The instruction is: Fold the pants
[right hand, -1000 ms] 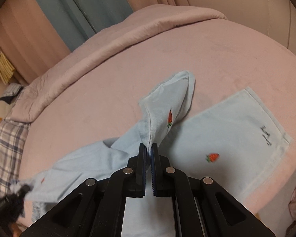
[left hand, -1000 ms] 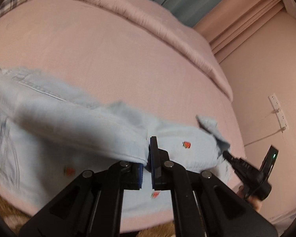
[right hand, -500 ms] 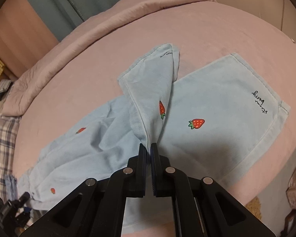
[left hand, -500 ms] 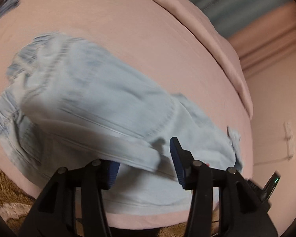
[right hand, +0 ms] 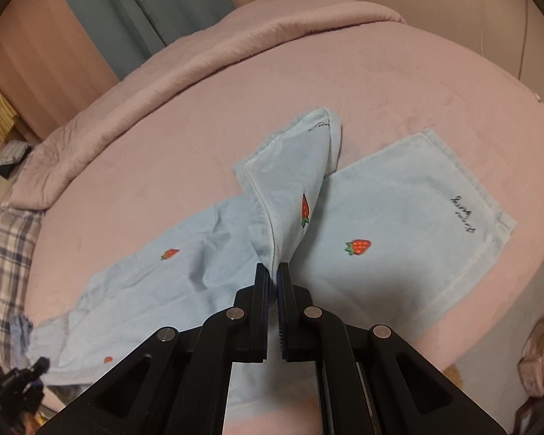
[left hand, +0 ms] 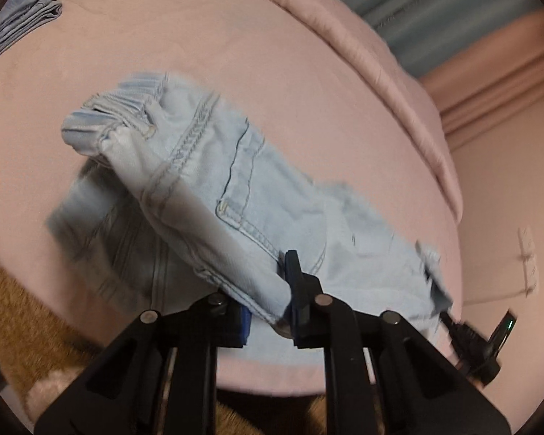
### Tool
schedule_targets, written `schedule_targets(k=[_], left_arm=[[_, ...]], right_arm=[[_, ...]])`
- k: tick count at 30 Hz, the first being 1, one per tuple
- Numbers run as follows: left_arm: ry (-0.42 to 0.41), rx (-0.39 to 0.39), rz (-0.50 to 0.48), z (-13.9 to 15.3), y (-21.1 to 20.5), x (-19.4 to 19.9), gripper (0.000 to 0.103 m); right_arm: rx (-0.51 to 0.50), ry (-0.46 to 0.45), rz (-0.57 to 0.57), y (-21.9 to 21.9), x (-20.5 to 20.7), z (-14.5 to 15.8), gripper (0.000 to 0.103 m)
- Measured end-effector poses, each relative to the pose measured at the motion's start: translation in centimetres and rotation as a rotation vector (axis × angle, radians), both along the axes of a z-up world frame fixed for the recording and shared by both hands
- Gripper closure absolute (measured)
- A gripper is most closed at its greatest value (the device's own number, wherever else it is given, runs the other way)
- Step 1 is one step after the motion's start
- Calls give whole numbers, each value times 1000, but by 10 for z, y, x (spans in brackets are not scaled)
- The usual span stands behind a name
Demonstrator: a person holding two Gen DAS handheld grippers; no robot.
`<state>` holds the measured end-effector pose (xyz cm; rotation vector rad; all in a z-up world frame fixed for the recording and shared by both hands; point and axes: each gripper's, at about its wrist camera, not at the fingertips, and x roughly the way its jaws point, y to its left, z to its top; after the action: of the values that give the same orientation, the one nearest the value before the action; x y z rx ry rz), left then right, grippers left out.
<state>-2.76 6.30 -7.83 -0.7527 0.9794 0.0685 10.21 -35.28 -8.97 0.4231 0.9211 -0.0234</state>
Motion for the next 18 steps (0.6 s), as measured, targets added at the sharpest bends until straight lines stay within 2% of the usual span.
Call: schedule_targets(k=[2, 5, 9, 13, 17, 18], left_arm=[[45, 28, -14, -12, -5, -3, 87], [123, 2, -16, -40, -9, -8, 87], [133, 4, -9, -53, -13, 2, 86], [133, 26, -17, -53, -18, 3, 84], [132, 9, -5, -55, -20, 8, 84], [131, 5, -4, -56, -21, 8, 84]], right_arm=[[-9, 23, -2, 0, -1, -6, 97], [-24, 84, 2, 1, 2, -24, 97], [-61, 139, 11, 4, 9, -34, 97], [-110, 123, 57, 10, 20, -19, 96], [-204, 105, 83, 22, 42, -2, 72], [-216, 97, 94, 26, 51, 2, 71]])
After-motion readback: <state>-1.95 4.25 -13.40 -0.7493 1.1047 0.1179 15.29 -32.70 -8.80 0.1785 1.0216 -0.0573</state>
